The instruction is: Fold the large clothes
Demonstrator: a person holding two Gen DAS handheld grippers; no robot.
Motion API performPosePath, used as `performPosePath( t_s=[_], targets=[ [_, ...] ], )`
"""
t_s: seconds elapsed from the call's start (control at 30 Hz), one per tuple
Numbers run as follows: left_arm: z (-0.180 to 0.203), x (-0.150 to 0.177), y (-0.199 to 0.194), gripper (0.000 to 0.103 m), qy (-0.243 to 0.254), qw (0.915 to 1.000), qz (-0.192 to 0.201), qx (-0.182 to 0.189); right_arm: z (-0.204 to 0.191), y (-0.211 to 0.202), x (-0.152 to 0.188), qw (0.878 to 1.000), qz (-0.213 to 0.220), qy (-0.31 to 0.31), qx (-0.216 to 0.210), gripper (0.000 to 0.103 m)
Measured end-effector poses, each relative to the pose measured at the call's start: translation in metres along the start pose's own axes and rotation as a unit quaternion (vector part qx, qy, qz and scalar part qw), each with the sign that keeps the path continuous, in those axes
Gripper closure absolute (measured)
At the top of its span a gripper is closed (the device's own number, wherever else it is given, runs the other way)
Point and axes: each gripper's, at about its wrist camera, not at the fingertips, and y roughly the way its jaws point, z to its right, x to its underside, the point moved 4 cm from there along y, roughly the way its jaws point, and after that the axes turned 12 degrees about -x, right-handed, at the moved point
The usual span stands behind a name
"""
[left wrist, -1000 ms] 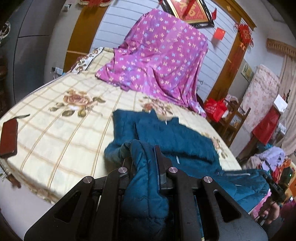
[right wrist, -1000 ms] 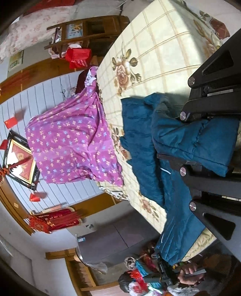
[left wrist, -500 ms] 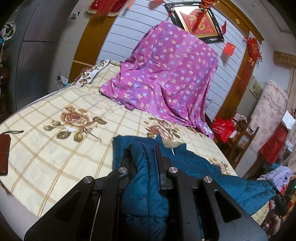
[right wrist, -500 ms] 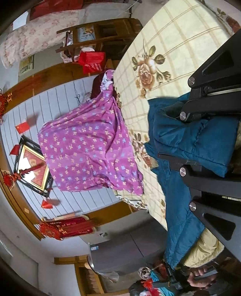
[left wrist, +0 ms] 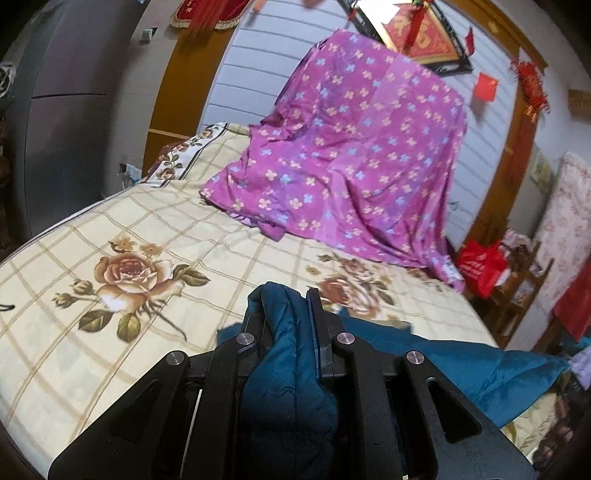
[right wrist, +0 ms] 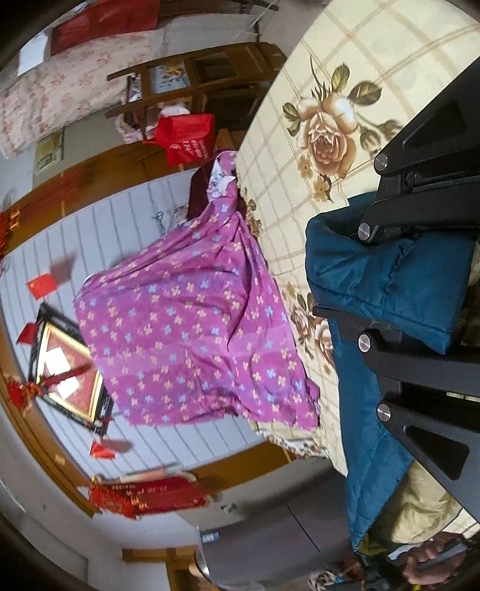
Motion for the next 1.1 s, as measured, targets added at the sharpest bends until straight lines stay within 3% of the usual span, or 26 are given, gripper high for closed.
performPosePath(
  t_s=[0.23,0.43,0.57,0.7,0.77,0.9,0.93,0.97,1.03,1.1],
  targets=[
    [0.018,0.011,0.088,0.092,-0.007,0.9989,-0.033,-0.033,0.03,0.067,0.009,0.999,-0.007,0.038,0.022,0.088],
    [0.026,0.039,0.148,0.092,0.015,0.996,-0.064,-0.06,0.066,0.118,0.033,0.996,-0.043,0.071,0.024,0.088],
    [0.022,0.052,0.175,0.09,0.0,0.9934,-0.096,-0.063,0.077,0.144,0.04,0.994,-0.068,0.077,0.028,0.087],
    [0.021,0.063,0.193,0.087,-0.004,0.9879,-0.143,-0.061,0.086,0.163,0.054,0.99,-0.107,0.088,0.037,0.081],
    [0.025,0.066,0.198,0.08,0.009,0.9834,-0.17,-0.063,0.089,0.166,0.058,0.988,-0.116,0.098,0.03,0.068],
    [0.027,0.063,0.199,0.075,0.033,0.9779,-0.195,-0.066,0.092,0.162,0.062,0.985,-0.121,0.119,0.02,0.064],
    [0.027,0.06,0.196,0.065,0.038,0.9781,-0.194,-0.066,0.093,0.161,0.061,0.985,-0.12,0.124,0.016,0.063],
    [0.026,0.054,0.192,0.036,0.042,0.9787,-0.188,-0.071,0.093,0.158,0.06,0.984,-0.118,0.13,0.013,0.061],
    [0.019,0.042,0.186,0.001,0.03,0.981,-0.176,-0.077,0.093,0.151,0.057,0.984,-0.11,0.143,0.001,0.056],
    [0.009,0.027,0.177,0.0,0.009,0.9834,-0.163,-0.079,0.091,0.145,0.054,0.984,-0.102,0.148,-0.007,0.047]
  ],
)
